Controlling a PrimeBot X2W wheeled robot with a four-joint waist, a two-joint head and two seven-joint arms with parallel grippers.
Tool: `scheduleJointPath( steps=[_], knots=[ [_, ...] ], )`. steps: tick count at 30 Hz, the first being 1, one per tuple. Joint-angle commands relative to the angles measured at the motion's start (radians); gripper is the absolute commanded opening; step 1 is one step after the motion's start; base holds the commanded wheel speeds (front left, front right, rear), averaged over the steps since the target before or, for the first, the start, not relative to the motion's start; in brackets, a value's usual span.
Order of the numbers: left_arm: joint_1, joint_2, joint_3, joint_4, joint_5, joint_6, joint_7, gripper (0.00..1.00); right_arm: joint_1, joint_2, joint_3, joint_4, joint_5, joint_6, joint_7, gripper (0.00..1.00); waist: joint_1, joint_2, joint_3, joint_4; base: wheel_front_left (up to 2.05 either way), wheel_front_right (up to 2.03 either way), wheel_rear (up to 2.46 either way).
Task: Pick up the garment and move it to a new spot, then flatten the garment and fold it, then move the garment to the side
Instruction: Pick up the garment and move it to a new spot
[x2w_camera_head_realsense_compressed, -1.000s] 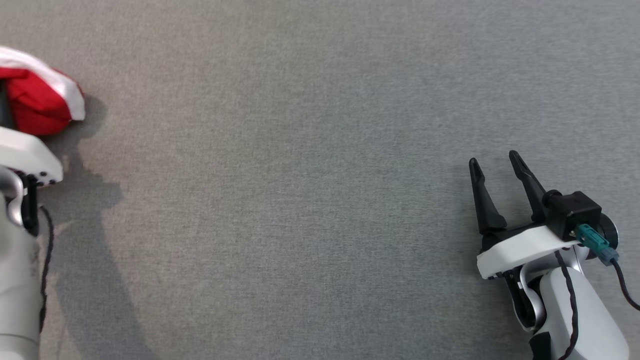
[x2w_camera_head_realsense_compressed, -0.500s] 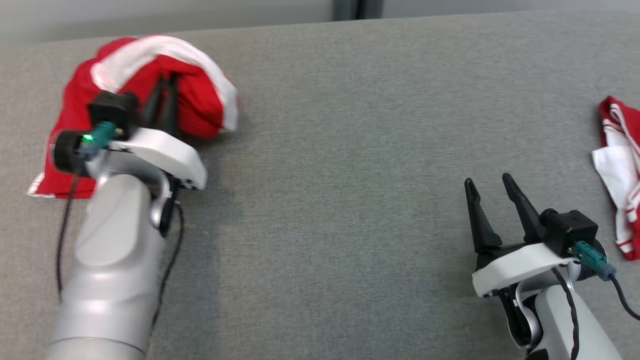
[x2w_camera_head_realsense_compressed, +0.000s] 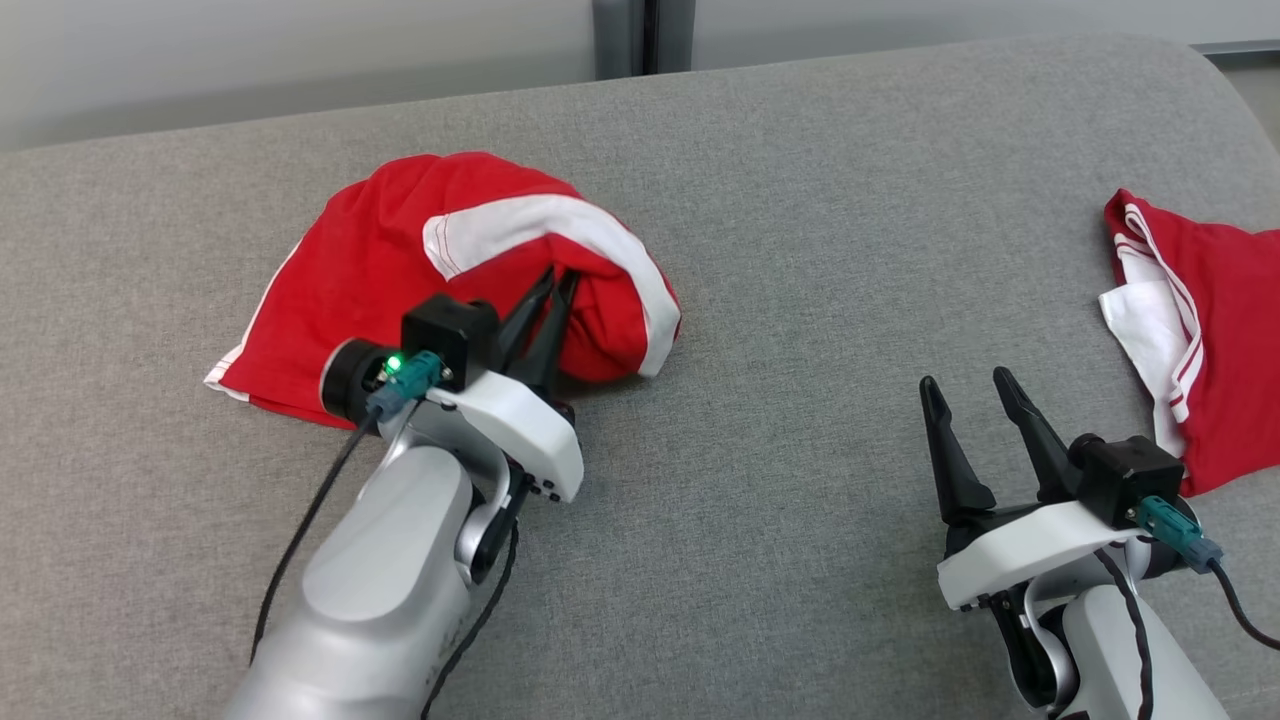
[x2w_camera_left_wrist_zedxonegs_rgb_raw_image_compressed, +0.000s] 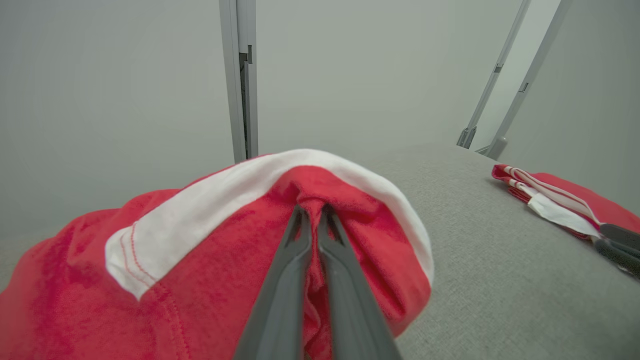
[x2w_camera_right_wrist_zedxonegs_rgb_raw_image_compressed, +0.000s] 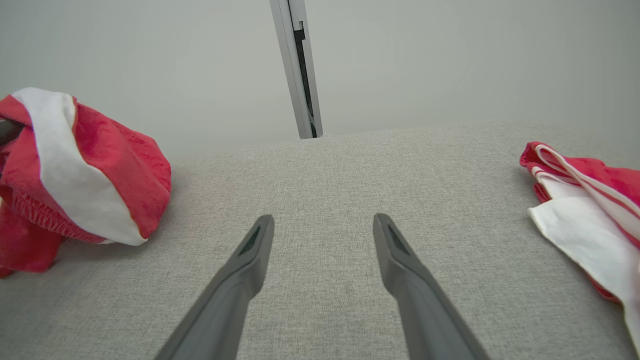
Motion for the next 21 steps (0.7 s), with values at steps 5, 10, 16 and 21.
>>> scheduleJointPath(
  steps=[5,10,16,21],
  knots=[
    [0.059,0.007,-0.001,-0.019,0.003,0.078,-0.004,1.00,0.017,-0.005,-0.013,0.004,0.009,0.000,0.000,1.00,0.0000,0.0000,-0.017,0.009,0.00,0.00,0.00],
    [0.147,0.015,0.085,-0.028,0.036,0.101,-0.004,1.00,0.038,-0.005,-0.021,0.001,0.007,0.000,0.000,1.00,0.0000,0.0000,-0.047,0.034,0.00,0.00,0.00],
    [0.242,0.030,0.190,-0.074,0.073,0.118,-0.004,1.00,0.055,-0.005,-0.027,0.004,0.002,0.000,0.000,1.00,0.0000,0.0000,-0.080,0.063,0.00,0.00,0.00],
    [0.345,0.037,0.295,-0.145,0.124,0.123,-0.004,1.00,0.077,-0.005,-0.032,0.005,-0.001,0.000,0.000,1.00,0.0000,0.0000,-0.116,0.085,0.00,0.00,0.00]
  ],
)
